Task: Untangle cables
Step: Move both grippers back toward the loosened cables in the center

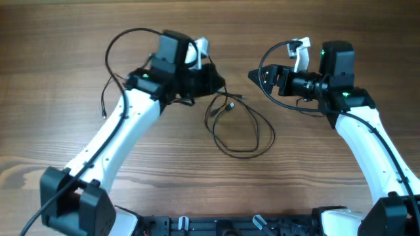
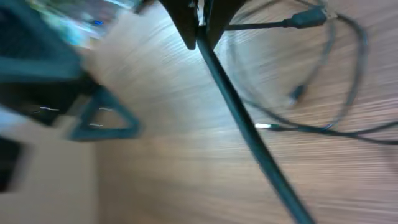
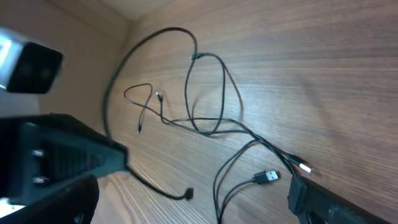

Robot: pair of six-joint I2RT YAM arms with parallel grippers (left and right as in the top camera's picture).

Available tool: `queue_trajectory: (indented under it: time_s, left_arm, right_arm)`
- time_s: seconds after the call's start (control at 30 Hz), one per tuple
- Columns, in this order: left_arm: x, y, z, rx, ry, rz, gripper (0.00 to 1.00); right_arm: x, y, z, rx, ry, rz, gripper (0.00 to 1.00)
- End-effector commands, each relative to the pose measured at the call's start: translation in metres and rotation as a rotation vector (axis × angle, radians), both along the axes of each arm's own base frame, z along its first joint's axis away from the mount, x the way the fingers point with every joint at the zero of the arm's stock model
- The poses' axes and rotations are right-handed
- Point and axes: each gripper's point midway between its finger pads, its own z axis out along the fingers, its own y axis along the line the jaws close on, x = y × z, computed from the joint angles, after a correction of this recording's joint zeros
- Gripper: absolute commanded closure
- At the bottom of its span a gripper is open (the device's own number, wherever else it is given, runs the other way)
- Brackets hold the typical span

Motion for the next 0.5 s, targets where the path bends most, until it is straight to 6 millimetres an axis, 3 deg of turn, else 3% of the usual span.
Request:
queue_trajectory:
  time_s: [0.0, 0.07, 0.1, 0.17, 0.23, 0.27, 0.3, 0.33, 0.37, 0.4, 0.43, 0.47]
  left_arm:
    - [0.02, 0.01, -0.028, 0.172, -0.078, 0.053, 0.79]
    - [0.029, 0.009, -0.035, 0.184, -0.093, 0.066, 0.04]
    - [0.037, 0.008, -0.036, 0.175, -0.114, 0.074, 0.0]
    - [0.049, 0.013, -0.028, 0.159, -0.145, 0.098, 0.0]
    - [0.062, 0.035, -0.009, 0.154, -0.145, 0.162, 0.0]
    - [0.069, 0.052, -0.002, 0.148, -0.122, 0.22, 0.0]
    - [0.077, 0.083, -0.002, 0.139, -0.061, 0.323, 0.0]
    - [0.076, 0.109, -0.012, 0.157, 0.007, 0.384, 0.0]
    - [0.066, 0.126, -0.028, 0.191, 0.088, 0.409, 0.2]
    - [0.059, 0.132, -0.037, 0.218, 0.119, 0.396, 0.59]
    - [0.054, 0.136, -0.046, 0.251, 0.139, 0.383, 0.6]
    - [0.049, 0.148, -0.061, 0.329, 0.156, 0.394, 0.41]
  right_arm:
    - [0.001, -0.003, 0.003, -0.026, -0.022, -0.011, 0.0]
    - [0.001, -0.003, 0.003, -0.023, -0.016, -0.013, 0.0]
    - [0.0, -0.002, 0.002, -0.009, 0.008, -0.024, 0.0]
    - [-0.003, 0.006, 0.002, -0.002, 0.022, -0.012, 0.01]
    - [-0.01, 0.025, 0.003, -0.004, 0.008, 0.039, 0.05]
    - [-0.012, 0.035, -0.001, -0.03, 0.008, 0.047, 0.08]
    - [-0.013, 0.047, -0.012, -0.082, 0.01, 0.047, 0.16]
    - [-0.011, 0.06, -0.028, -0.151, 0.006, 0.039, 0.22]
    - [-0.005, 0.071, -0.046, -0.213, -0.005, 0.026, 0.36]
    - [-0.002, 0.081, -0.055, -0.229, -0.015, 0.033, 0.43]
    - [0.002, 0.09, -0.063, -0.225, -0.027, 0.048, 0.52]
    - [0.012, 0.103, -0.075, -0.198, -0.028, 0.044, 0.77]
